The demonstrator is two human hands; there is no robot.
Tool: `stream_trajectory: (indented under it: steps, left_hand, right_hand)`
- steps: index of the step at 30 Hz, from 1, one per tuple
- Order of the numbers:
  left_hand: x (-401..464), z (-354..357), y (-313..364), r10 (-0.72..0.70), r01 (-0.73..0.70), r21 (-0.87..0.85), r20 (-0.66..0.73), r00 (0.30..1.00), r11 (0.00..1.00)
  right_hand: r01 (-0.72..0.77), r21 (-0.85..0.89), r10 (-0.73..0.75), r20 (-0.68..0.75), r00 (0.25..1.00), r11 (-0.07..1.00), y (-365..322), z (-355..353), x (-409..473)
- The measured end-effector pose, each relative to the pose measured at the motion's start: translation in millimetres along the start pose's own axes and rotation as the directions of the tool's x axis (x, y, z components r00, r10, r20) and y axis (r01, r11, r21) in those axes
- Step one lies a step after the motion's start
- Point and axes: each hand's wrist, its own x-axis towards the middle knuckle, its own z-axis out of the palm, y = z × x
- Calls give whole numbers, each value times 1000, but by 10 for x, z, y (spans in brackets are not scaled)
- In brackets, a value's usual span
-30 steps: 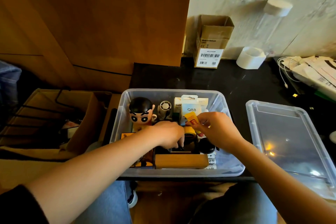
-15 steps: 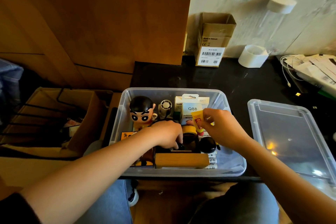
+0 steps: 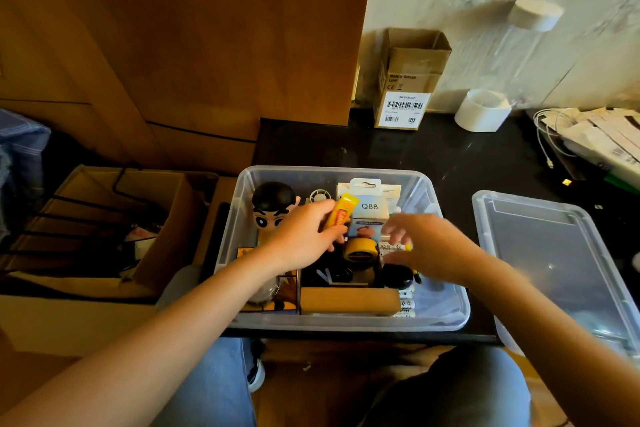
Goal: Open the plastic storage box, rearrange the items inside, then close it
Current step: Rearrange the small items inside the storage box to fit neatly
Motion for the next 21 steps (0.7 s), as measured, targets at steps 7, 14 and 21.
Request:
stream_trajectory:
  steps: [7,14,21]
  left_hand:
    - [-110,-46,-93,-22,20,-21,-90,996,1000]
    - [-90,-175,-102,-43,14,-135,-207,977,991]
    - [-129,-307,-204,-86,-3,-316,-266,960,949]
  right_hand:
    - [148,-573,-89,130,988,806,-3,291,33]
    - [159,-655,-54,177,983,739,-5,400,106]
    - [96,-490,-35,133,991,867,-142,259,75]
